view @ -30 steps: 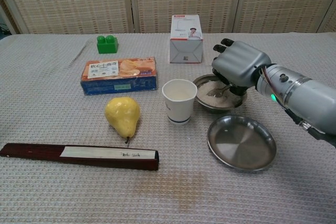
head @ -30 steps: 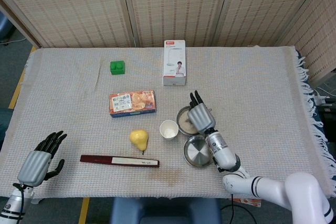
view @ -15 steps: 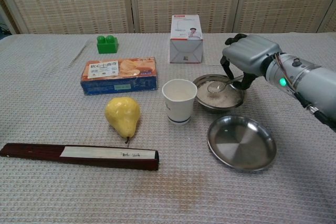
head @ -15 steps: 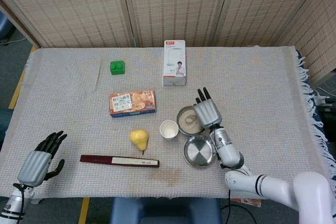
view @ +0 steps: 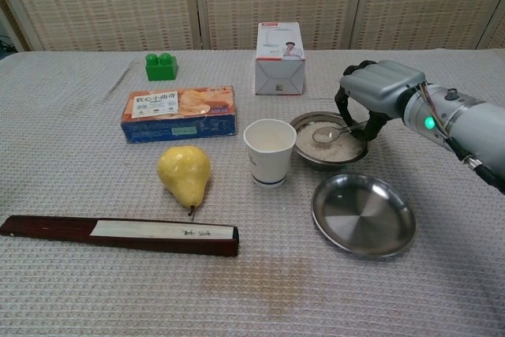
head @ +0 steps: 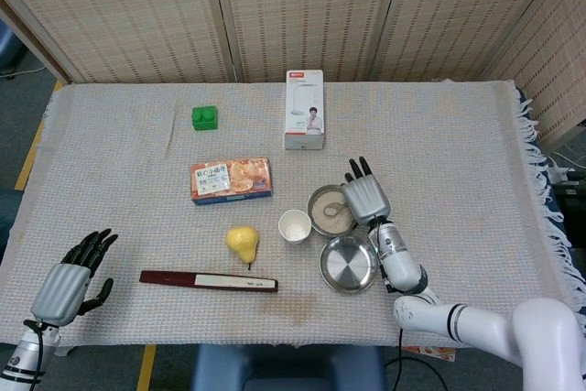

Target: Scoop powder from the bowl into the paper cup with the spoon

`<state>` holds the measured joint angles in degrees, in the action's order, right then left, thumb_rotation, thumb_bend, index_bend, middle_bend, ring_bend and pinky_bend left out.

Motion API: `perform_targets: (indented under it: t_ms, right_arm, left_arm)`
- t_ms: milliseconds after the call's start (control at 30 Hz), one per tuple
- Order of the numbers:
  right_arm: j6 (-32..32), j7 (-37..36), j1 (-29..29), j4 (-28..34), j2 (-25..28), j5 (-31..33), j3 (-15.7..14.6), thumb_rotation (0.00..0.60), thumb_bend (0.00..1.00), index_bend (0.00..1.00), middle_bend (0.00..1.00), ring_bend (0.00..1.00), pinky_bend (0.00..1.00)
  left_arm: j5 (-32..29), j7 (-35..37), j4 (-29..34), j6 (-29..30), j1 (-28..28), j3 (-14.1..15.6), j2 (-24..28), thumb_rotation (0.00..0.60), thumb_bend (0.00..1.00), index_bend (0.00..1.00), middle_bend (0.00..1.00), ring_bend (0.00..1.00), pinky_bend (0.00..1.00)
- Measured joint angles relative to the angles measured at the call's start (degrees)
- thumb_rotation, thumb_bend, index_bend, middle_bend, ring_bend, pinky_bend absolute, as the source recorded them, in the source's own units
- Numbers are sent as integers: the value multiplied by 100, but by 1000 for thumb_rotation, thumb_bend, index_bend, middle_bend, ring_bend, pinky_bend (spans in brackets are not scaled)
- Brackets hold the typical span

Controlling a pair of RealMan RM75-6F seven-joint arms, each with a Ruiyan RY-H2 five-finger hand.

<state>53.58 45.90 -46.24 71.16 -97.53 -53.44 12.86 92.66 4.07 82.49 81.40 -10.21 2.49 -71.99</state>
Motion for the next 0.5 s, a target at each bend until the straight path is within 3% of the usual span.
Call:
perform_targets:
  t_ms: [500]
  right_arm:
    - [341,-10,-139,946,338,-68,77,600,337,741,304,13,0]
  left_arm:
    - [1,-7,11,-14,-5,5,5,600,469,0,0,0,185]
